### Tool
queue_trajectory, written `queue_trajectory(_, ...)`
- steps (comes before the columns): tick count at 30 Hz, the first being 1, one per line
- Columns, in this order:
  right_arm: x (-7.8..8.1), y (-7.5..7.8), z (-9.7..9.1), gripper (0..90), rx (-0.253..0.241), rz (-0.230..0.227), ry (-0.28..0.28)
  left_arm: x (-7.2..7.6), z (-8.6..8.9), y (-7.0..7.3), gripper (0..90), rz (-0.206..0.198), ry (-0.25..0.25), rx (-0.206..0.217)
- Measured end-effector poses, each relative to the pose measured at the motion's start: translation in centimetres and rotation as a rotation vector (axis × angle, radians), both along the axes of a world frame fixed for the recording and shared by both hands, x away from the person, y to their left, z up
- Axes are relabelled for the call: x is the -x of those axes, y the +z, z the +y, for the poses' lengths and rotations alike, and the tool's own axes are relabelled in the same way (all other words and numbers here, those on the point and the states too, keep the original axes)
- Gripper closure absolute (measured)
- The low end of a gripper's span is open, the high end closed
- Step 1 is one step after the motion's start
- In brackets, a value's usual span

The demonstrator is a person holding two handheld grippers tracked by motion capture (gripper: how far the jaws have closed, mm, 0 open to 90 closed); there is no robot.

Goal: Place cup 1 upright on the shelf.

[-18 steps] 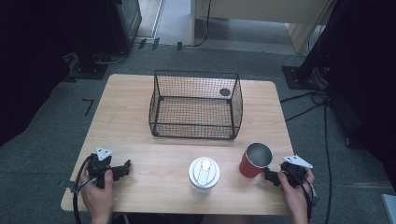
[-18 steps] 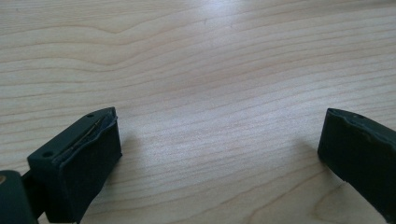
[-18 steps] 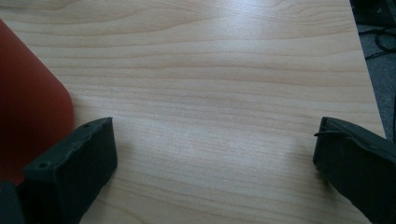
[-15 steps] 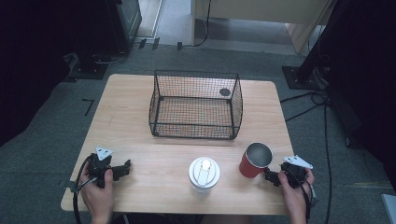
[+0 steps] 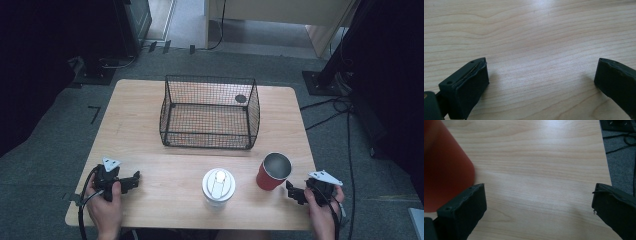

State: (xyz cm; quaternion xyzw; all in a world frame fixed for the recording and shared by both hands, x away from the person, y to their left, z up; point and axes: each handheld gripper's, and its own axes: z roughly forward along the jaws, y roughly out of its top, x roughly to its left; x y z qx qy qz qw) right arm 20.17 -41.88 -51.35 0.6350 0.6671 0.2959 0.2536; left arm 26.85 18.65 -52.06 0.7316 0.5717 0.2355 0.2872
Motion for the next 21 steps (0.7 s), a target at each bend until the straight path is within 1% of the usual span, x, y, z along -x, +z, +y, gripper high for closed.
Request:
queue_trajectory(2,0.1,0.2,0.1,0.0,-0.006,-0.006,0.002,0.0,0.0,0.0,0.0,-0.001,0.001,0.002)
queue_trajectory(3,0.4,0.6,0.2,0.0,-0.022,-0.017,0.013,0.0,0.0,0.0,0.0,-0.001,0.001,0.001)
queue_trajectory(5,0.6,0.8,0.4,0.0,-0.053,-0.031,0.014,0.0,0.0,0.0,0.0,0.0,0.0,0.0)
queue_trajectory(6,0.7,1.0,0.5,0.0,-0.061,-0.039,0.024,0.0,0.0,0.0,0.0,-0.001,0.001,0.002)
queue_trajectory(7,0.8,1.2,0.6,0.0,-0.06,-0.036,0.035,0.0,0.0,0.0,0.0,-0.001,0.001,0.001)
queue_trajectory(8,0.8,1.2,0.6,0.0,-0.06,-0.036,0.035,0.0,0.0,0.0,0.0,-0.001,0.001,0.001)
queue_trajectory(10,1.2,1.9,1.0,0.0,-0.034,-0.038,0.073,0.0,0.0,0.0,0.0,-0.001,0.001,0.002)
queue_trajectory(11,1.3,2.1,1.2,0.0,-0.024,-0.042,0.081,0.0,0.0,0.0,0.0,-0.001,0.001,0.002)
queue_trajectory(13,1.4,2.3,1.3,0.0,-0.019,-0.045,0.089,0.0,0.0,0.0,0.0,-0.001,0.001,0.001)
queue_trajectory(16,1.6,2.8,1.8,0.0,-0.039,-0.054,0.134,0.0,0.0,0.0,0.0,-0.001,0.001,0.002)
queue_trajectory(17,1.6,2.8,1.8,0.0,-0.039,-0.054,0.134,0.0,0.0,0.0,0.0,-0.001,0.001,0.002)
queue_trajectory(18,1.6,2.9,2.0,0.0,-0.034,-0.049,0.158,0.0,0.0,0.0,0.0,-0.001,0.001,0.002)
queue_trajectory(21,1.7,3.0,2.4,0.0,-0.048,-0.042,0.194,0.0,0.0,0.0,0.0,-0.001,0.001,0.002)
